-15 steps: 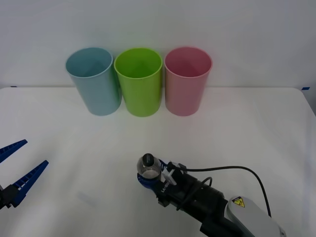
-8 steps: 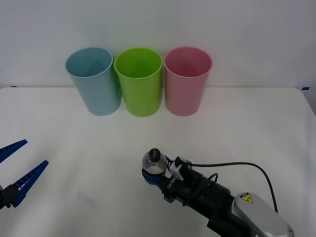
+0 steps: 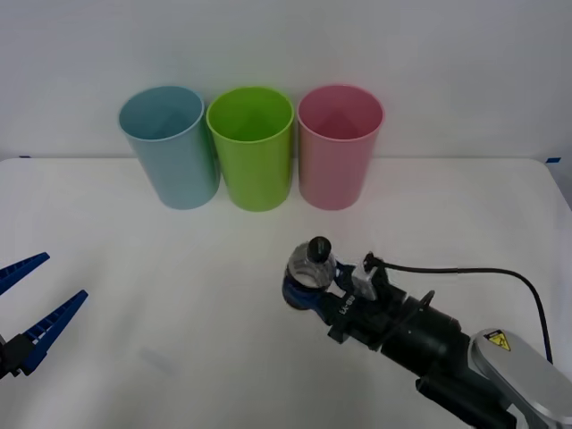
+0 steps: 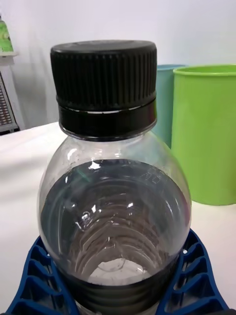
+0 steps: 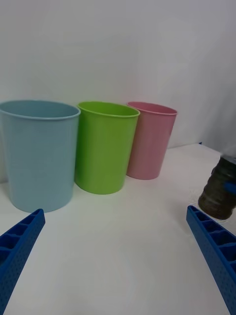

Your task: Grasp the object on the table and drop it into the matching bin: aluminum can to the light blue bin, PET bottle to the pink bin.

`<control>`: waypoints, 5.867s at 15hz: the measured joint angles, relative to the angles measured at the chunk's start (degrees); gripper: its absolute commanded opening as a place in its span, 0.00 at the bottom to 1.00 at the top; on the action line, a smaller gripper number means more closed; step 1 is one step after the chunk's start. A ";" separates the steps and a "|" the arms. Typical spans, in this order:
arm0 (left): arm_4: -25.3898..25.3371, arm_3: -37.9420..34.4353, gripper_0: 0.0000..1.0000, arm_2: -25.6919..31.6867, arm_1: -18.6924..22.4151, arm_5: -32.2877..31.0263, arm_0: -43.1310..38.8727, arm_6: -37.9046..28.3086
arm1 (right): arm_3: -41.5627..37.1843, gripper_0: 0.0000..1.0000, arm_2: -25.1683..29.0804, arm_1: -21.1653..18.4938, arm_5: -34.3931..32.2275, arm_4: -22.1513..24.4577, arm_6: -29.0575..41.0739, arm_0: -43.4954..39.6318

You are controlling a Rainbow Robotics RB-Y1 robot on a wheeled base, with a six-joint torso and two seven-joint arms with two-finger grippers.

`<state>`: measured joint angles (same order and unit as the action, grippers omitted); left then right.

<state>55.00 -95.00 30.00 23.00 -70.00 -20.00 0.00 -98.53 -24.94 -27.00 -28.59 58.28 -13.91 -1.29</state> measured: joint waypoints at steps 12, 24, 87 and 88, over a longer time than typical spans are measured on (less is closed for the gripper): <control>0.00 0.00 1.00 0.00 0.00 0.00 0.00 0.00 | -13.23 0.00 12.06 -10.72 -4.37 0.06 21.46 1.59; 0.00 0.00 1.00 0.00 0.00 0.00 0.00 0.00 | -13.79 0.00 15.01 -18.37 -0.42 0.07 40.14 12.04; 0.00 0.00 1.00 0.00 0.00 0.00 0.00 0.00 | -9.78 1.00 18.84 -14.35 3.84 10.14 38.59 7.15; 0.00 0.00 1.00 0.00 0.00 0.00 0.00 0.00 | -11.02 1.00 20.07 -14.39 2.72 10.11 38.14 4.86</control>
<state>55.00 -95.00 30.00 23.00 -70.00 -20.00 0.00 -109.55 -4.88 -41.39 -25.87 68.39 24.23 3.57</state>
